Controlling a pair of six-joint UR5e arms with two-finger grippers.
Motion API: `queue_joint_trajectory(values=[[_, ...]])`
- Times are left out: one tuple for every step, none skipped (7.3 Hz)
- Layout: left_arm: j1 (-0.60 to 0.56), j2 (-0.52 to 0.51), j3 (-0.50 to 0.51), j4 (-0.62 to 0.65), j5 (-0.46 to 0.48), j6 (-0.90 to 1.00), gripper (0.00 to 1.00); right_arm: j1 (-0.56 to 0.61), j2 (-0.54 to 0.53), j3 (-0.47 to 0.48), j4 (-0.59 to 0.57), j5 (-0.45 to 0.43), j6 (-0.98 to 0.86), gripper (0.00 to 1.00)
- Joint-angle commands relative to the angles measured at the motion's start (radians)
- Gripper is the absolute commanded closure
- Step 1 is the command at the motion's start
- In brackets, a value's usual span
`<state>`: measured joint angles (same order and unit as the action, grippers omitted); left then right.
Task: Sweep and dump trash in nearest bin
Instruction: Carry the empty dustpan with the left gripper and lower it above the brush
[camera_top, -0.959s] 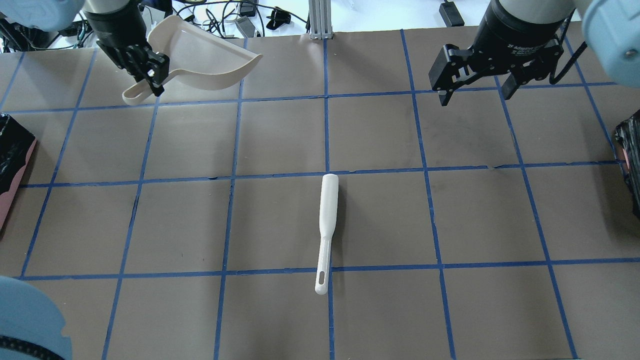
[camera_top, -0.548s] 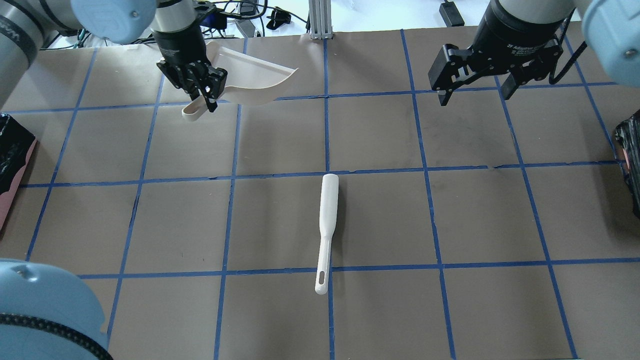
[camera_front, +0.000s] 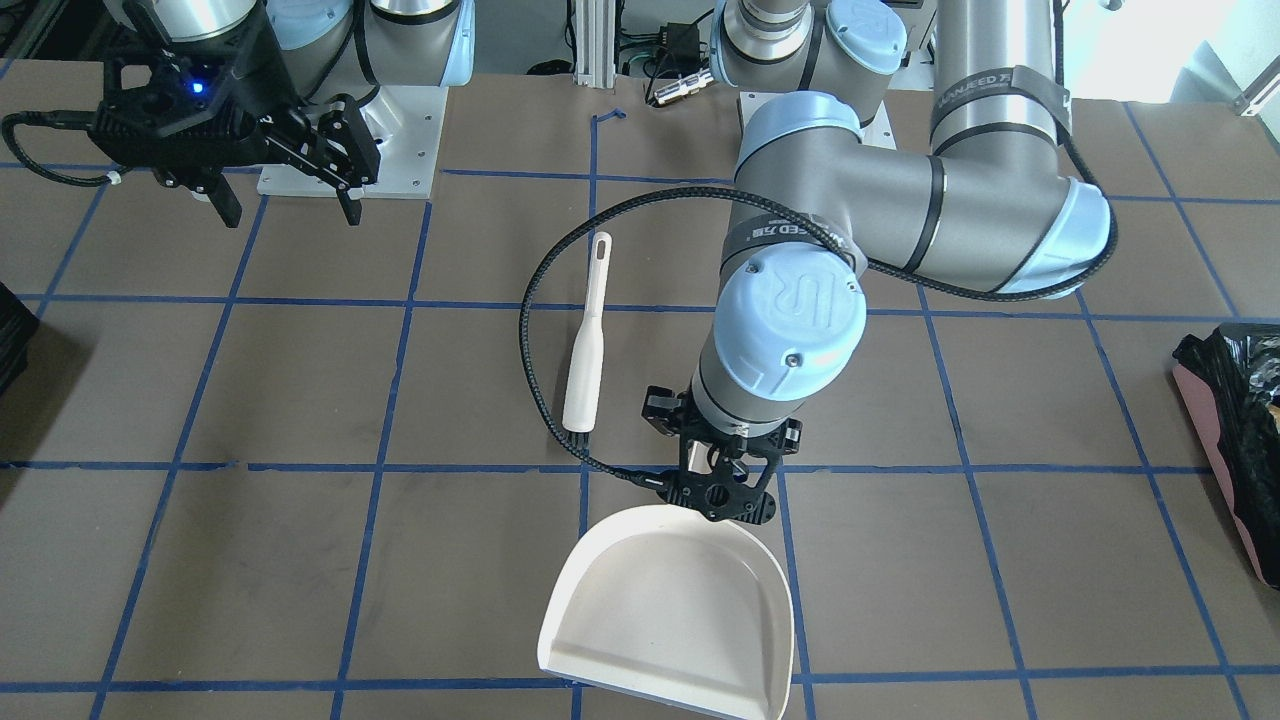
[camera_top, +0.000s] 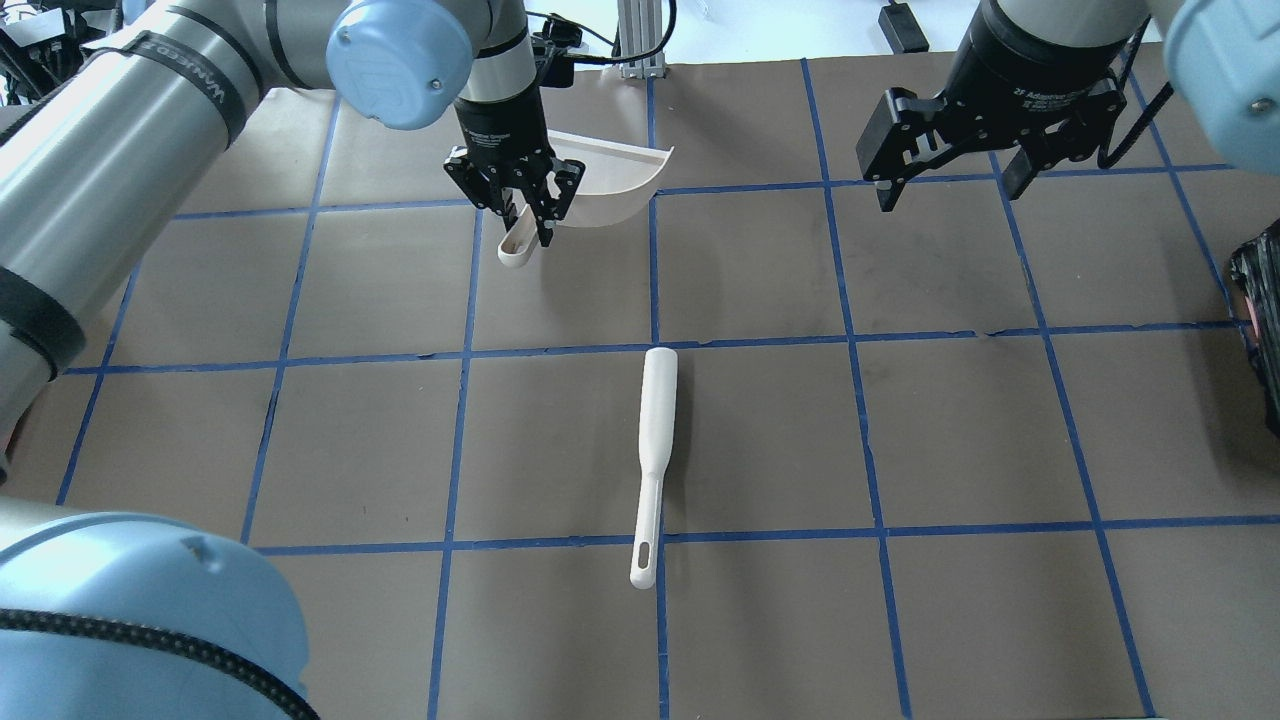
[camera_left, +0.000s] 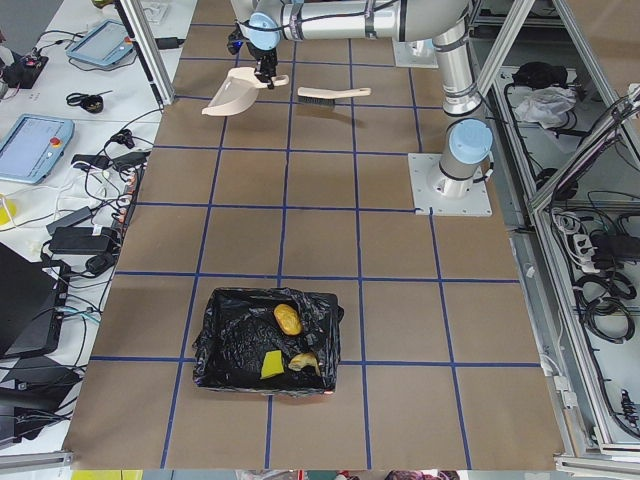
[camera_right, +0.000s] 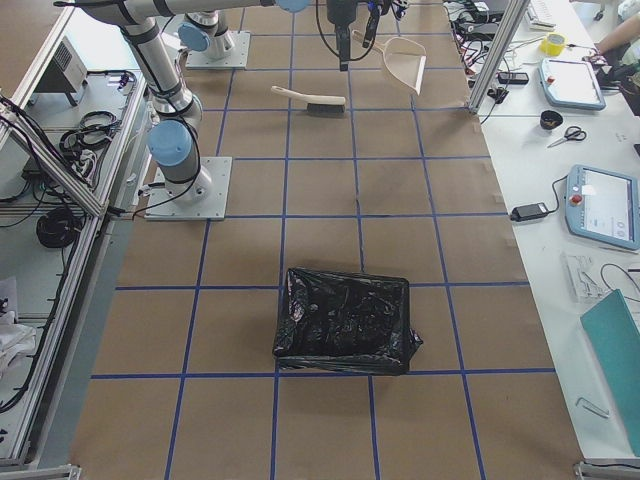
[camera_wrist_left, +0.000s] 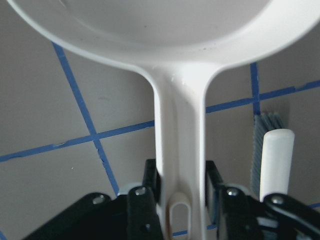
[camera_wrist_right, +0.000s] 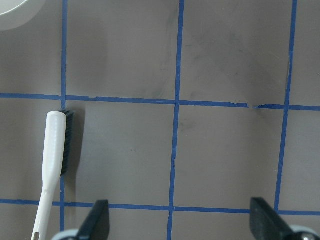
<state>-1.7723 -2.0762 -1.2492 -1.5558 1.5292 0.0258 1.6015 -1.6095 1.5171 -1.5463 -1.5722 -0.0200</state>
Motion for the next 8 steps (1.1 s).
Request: queue_joint_trajectory(values=[[-0.019,-0.056,0.049,0.062,-0.100,-0.058,1.00,0.000,0.000,0.000,-0.001,0.001,0.000,0.00],[-0.038,-0.082,0.066,0.071,-0.113,-0.091,1.00,0.000,0.000,0.000,0.000,0.001,0.002,0.00],[-0.071,-0.103,0.067,0.082,-0.109,-0.127,1.00,0.000,0.000,0.000,0.000,0.001,-0.004,0.00],[-0.078,-0.116,0.067,0.083,-0.104,-0.135,1.00,0.000,0.000,0.000,0.000,0.001,-0.003,0.00],[-0.078,-0.131,0.064,0.106,-0.112,-0.180,1.00,0.000,0.000,0.000,-0.001,0.001,-0.003,0.00],[-0.081,-0.143,0.053,0.121,-0.103,-0.204,1.00,0.000,0.002,0.000,-0.006,0.001,-0.001,0.00],[-0.081,-0.148,0.035,0.123,-0.103,-0.213,1.00,0.000,0.005,0.000,-0.011,0.001,0.000,0.00],[-0.085,-0.147,0.031,0.123,-0.106,-0.233,1.00,0.000,0.007,0.000,-0.021,0.001,0.000,0.00]])
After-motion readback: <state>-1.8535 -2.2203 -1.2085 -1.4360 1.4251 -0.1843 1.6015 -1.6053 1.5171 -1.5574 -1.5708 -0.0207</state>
